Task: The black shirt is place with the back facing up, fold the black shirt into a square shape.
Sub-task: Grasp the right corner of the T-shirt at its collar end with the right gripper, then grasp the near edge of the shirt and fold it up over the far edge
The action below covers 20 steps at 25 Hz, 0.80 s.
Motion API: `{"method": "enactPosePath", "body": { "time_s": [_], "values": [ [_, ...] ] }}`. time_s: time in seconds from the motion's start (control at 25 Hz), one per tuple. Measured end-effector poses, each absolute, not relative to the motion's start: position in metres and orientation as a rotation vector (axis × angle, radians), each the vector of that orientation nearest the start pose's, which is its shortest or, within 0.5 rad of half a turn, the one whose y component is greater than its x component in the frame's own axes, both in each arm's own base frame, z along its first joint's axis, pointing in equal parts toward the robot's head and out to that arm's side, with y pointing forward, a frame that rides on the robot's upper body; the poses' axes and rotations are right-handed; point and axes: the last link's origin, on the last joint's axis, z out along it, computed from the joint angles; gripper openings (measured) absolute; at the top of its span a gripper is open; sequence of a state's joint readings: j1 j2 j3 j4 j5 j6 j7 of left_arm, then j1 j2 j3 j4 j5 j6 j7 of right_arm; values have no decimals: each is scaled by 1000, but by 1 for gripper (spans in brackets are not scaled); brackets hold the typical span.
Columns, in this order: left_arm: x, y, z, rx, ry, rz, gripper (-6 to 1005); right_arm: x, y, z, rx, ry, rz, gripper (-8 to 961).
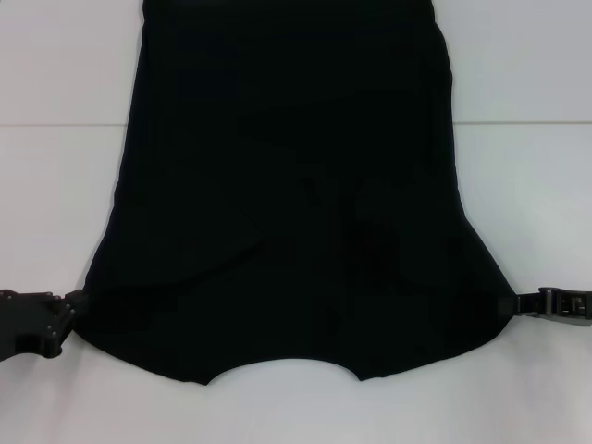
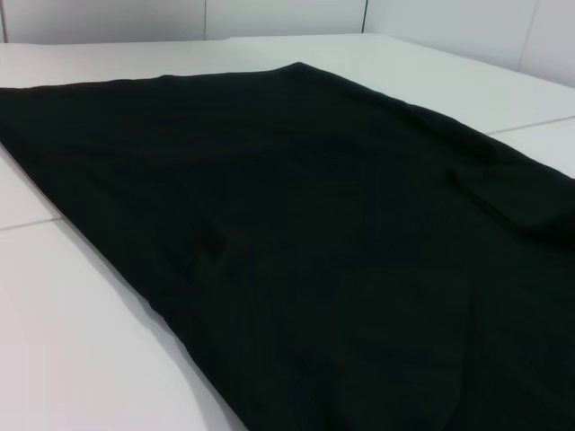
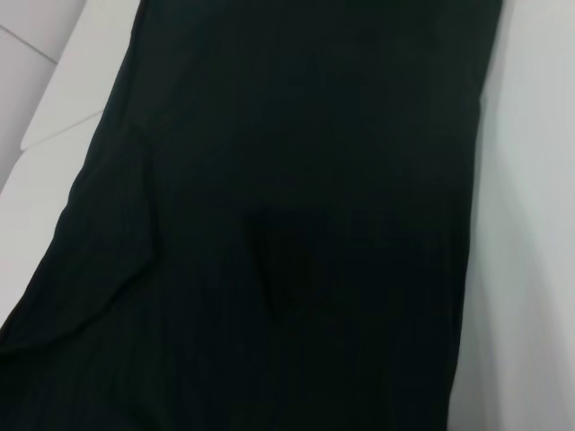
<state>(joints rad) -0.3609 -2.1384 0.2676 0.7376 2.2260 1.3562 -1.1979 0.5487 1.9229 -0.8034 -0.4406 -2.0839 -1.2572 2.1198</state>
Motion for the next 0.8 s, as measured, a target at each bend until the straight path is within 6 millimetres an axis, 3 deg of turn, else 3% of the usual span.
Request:
{"method": "enactPosePath", "body": {
  "time_s": [0.24, 0.48, 0.8],
  "values": [
    [-373, 284, 31, -2252, -838, -412, 3, 339, 337, 14, -2249, 1671, 437, 34],
    [-367, 282, 33, -2248, -879, -483, 2, 346, 322, 24, -2280, 1638, 506, 35],
    [-353, 254, 39, -2285, -987, -735, 2, 361, 287, 38, -2325, 1606, 591, 34]
  ]
}}
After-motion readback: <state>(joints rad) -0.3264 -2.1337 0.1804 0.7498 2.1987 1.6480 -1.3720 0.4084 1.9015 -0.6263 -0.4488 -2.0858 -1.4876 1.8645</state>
